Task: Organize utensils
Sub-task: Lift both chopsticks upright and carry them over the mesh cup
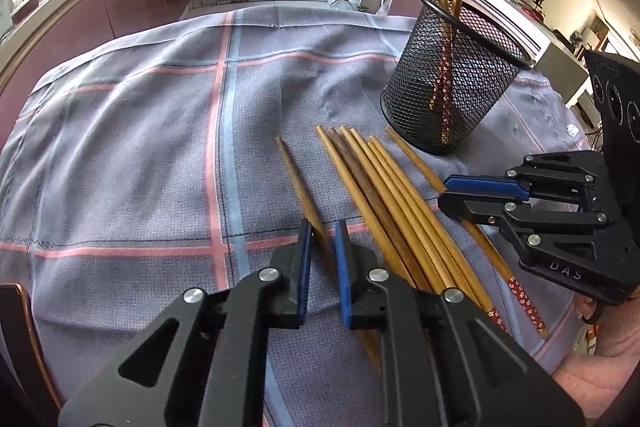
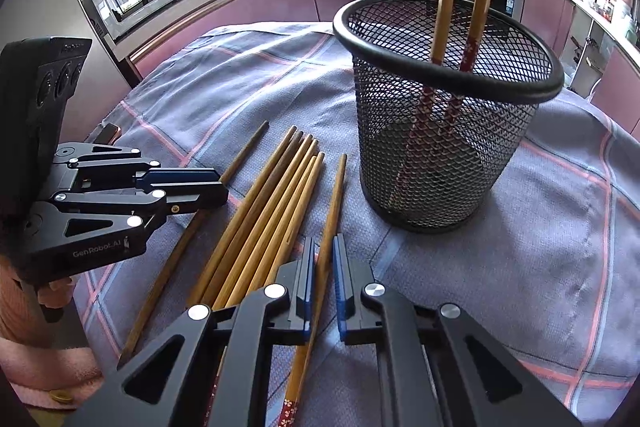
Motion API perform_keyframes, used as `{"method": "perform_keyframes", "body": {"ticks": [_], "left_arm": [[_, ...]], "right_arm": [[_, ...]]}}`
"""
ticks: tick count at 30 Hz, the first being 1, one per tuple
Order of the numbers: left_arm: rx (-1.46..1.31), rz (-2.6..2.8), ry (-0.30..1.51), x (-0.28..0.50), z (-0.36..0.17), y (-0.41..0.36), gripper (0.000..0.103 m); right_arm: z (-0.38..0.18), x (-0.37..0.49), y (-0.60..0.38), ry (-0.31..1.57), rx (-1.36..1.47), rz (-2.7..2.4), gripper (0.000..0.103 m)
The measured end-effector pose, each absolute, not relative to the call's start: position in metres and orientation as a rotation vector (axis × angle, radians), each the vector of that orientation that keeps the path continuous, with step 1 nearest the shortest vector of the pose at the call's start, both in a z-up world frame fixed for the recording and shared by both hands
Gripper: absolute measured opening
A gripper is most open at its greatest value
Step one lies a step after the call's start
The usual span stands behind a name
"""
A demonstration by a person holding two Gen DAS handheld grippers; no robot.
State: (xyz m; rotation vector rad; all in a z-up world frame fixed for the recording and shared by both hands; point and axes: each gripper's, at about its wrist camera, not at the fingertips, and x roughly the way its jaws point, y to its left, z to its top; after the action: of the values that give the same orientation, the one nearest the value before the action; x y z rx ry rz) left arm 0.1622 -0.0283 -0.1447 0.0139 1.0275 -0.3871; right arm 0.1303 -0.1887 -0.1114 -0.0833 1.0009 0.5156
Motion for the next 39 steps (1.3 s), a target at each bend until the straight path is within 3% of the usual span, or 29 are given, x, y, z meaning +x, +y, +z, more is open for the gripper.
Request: {"method": "perform_keyframes", "body": {"ticks": [15,39], "left_arm": [[-0.052,-0.421,0.938,0.140,-0.111,-0.018,0.007],[-0.209,-0.527,0.656,0.100,-0.005,-0.001,0.007]], "right_arm": [[-0.077,0.109,-0.203,0.895,-0.023,0.589,0.006],[0.007,0.083,-0.240,0.612,0.055,0.572,0.005]]}}
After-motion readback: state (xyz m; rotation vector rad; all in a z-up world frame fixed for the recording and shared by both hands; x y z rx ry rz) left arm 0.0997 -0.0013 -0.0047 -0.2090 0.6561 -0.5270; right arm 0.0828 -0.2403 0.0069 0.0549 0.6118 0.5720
